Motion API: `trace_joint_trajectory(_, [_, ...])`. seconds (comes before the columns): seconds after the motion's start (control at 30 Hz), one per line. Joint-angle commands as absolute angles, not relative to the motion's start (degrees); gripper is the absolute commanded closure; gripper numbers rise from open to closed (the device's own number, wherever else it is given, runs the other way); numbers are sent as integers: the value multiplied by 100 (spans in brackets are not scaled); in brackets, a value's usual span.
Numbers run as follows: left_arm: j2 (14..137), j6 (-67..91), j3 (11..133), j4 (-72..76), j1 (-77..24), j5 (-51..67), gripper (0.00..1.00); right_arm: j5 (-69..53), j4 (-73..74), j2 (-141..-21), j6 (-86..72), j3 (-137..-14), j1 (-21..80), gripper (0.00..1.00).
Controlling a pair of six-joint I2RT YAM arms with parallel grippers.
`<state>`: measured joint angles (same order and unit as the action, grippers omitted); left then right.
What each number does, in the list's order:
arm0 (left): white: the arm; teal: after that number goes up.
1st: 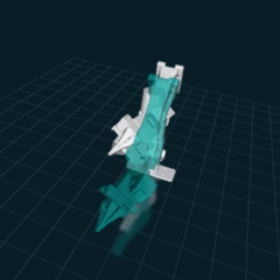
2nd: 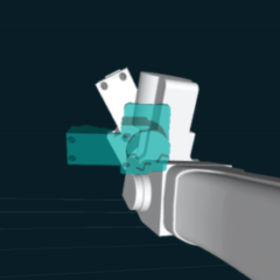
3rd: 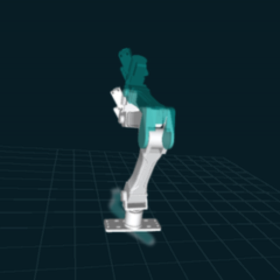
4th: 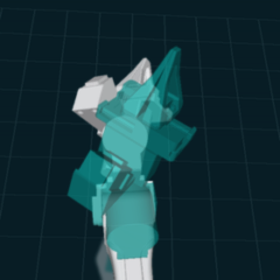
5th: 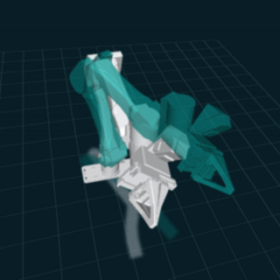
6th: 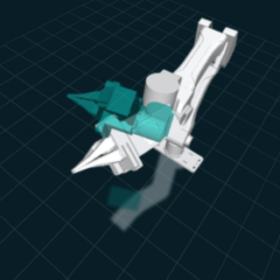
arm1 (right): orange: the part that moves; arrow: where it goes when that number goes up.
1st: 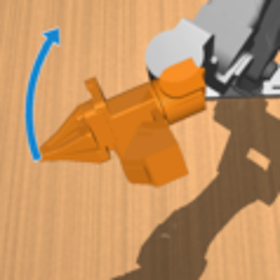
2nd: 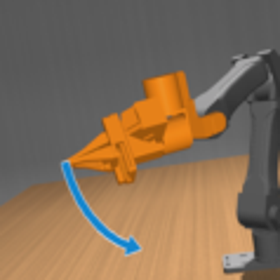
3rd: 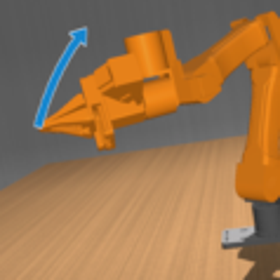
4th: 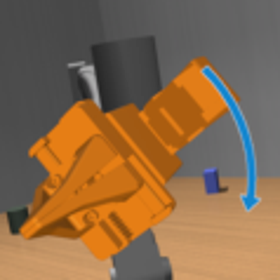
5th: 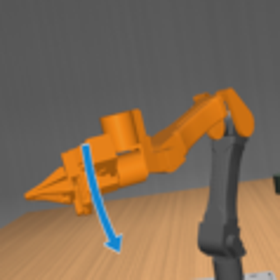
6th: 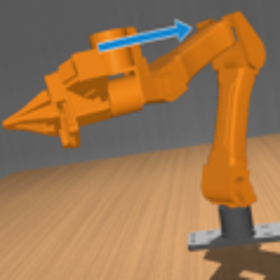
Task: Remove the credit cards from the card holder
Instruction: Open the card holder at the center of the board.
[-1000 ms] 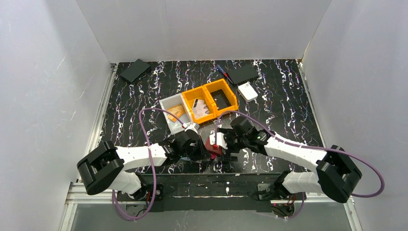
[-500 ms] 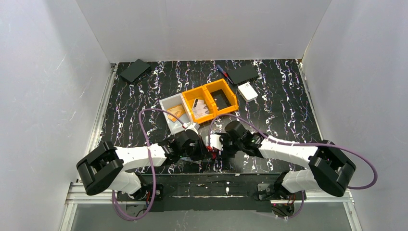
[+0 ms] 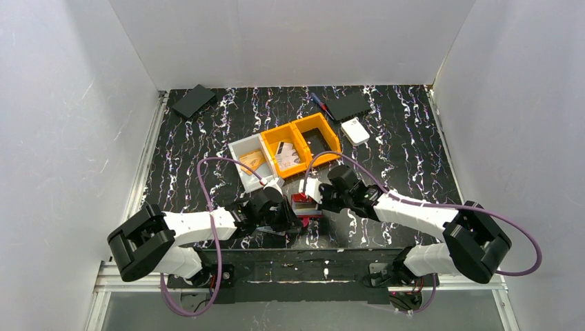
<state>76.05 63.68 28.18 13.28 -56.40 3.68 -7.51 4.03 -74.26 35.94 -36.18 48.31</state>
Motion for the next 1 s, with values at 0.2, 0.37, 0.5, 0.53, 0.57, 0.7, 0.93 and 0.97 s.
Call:
trace_joint_trajectory(0.2, [7211,6153,2678,1248,-5630,492,100,-623,304,-7554,2894,-4026,4263,99])
trace_joint_trajectory(0.37, [6981,5855,2667,1239,-5580,549,100,-1079,816,-7309,2771,-4133,3769,99])
trace_joint_trajectory(0.5, [6739,5482,2747,1186,-5461,639,100,-1156,1391,-7080,2916,-4196,3405,99])
trace_joint_trajectory(0.53, [6693,5401,2777,1167,-5418,653,100,-1063,1569,-7087,3012,-4227,3386,99])
trace_joint_trajectory(0.57, [6654,5318,2816,1157,-5369,677,100,-923,1777,-7098,3093,-4243,3380,99])
trace_joint_trajectory(0.7, [6771,4945,3247,1126,-5178,931,100,-96,2076,-7075,3184,-4148,3372,99])
trace_joint_trajectory(0.93, [8174,4464,4919,1077,-4991,2008,100,45,2341,-7370,3125,-4113,3317,99])
trace_joint_trajectory(0.97, [8440,4408,5197,1043,-4966,2201,100,-173,2426,-7466,3032,-4192,3246,93])
